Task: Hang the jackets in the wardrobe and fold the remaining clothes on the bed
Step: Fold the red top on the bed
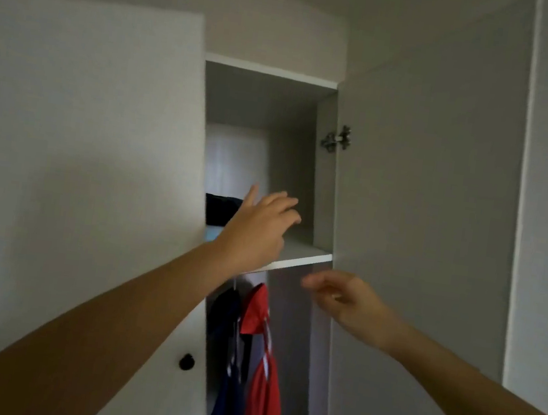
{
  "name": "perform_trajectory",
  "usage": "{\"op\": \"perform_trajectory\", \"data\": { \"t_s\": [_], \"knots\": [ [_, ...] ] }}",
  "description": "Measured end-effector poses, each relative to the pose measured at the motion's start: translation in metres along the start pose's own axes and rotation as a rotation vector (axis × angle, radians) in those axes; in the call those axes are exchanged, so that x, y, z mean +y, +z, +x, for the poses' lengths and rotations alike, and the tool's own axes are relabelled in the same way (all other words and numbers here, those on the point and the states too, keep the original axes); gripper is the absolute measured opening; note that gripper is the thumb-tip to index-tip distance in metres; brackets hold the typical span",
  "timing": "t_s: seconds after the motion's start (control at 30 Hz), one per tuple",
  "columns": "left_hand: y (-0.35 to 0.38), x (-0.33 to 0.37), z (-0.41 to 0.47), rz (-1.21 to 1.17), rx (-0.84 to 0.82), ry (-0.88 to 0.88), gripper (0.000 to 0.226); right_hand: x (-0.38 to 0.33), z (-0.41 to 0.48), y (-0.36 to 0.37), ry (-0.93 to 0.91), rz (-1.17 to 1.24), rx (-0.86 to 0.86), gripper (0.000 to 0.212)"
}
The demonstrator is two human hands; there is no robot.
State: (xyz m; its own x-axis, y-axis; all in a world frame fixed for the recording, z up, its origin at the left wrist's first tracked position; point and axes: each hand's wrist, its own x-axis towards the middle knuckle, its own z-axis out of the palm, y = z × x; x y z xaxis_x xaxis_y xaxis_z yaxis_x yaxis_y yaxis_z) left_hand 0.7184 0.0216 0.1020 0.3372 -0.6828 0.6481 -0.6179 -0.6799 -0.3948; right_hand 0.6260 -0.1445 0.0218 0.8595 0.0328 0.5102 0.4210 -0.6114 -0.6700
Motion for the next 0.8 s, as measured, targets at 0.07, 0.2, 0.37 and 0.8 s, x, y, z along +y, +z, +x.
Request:
{"op": "perform_trajectory", "data": {
  "t_s": [0.07,0.2,0.37,0.8],
  "knots": [
    [0.010,0.045,0.034,-0.170,0.061,0.112,0.047,0.017,-0.022,-0.051,0.033,-0.101,0.146,0.029],
    [0.012,0.140,0.106,-0.357,0.206,0.323,0.044,0.048,-0.072,-0.145,0.110,-0.180,0.398,0.032],
    [0.015,0.223,0.178,-0.213,0.233,0.475,0.047,0.096,-0.104,-0.211,0.250,-0.280,0.462,0.032],
    [0.050,0.227,0.178,0.033,0.339,0.501,0.029,0.165,-0.063,-0.197,0.200,-0.102,-0.028,0.036]
  ]
}}
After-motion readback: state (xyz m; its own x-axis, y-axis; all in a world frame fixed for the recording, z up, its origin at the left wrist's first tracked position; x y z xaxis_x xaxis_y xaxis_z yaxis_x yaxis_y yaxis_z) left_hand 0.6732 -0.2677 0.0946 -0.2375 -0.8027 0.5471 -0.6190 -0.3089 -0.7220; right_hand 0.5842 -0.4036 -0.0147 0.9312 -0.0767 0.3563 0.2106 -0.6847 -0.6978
